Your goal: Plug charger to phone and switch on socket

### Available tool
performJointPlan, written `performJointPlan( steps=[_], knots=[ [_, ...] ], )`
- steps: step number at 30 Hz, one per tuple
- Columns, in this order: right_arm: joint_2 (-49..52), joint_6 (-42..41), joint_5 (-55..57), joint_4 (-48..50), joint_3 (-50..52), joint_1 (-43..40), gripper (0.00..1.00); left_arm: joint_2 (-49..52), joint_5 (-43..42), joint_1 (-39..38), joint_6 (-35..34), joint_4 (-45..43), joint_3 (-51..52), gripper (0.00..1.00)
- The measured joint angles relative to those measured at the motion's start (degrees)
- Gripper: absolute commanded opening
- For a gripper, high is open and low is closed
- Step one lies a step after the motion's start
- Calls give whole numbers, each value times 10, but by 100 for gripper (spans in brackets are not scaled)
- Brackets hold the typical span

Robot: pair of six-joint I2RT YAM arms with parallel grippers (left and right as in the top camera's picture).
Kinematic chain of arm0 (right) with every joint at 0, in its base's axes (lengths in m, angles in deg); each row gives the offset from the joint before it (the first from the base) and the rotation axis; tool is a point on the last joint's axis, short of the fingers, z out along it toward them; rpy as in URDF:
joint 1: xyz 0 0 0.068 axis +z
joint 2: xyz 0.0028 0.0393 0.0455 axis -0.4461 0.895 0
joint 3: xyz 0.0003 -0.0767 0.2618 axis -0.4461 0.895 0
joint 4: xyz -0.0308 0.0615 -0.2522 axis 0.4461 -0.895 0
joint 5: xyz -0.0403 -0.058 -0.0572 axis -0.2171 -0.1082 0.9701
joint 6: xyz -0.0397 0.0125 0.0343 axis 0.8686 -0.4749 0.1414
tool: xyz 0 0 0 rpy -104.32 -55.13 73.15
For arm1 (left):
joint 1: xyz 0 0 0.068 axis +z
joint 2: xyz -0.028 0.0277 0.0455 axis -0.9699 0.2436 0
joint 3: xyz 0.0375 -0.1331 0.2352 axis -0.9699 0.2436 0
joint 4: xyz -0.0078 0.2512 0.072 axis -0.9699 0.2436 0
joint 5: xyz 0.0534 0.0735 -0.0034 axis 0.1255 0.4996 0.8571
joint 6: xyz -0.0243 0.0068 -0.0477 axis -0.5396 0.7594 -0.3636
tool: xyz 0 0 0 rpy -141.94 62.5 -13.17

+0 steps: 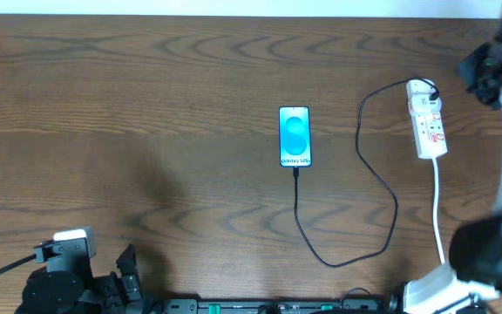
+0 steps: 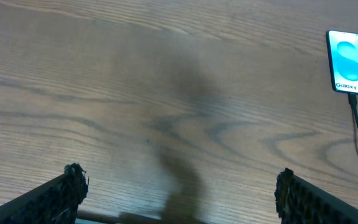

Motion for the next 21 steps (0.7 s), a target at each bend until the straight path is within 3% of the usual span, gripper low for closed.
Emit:
performJointPlan(
  steps=[7,12,21],
  knots=[
    [-198,0,-5,126,-1,0,1,0,0,0,0,0,0,98],
    [-281,53,-9,129,-2,0,1,-1,0,32,0,0,0,98],
    [-298,122,-70,83,-2,4,1,-87,0,98,0,0,0,98]
  ],
)
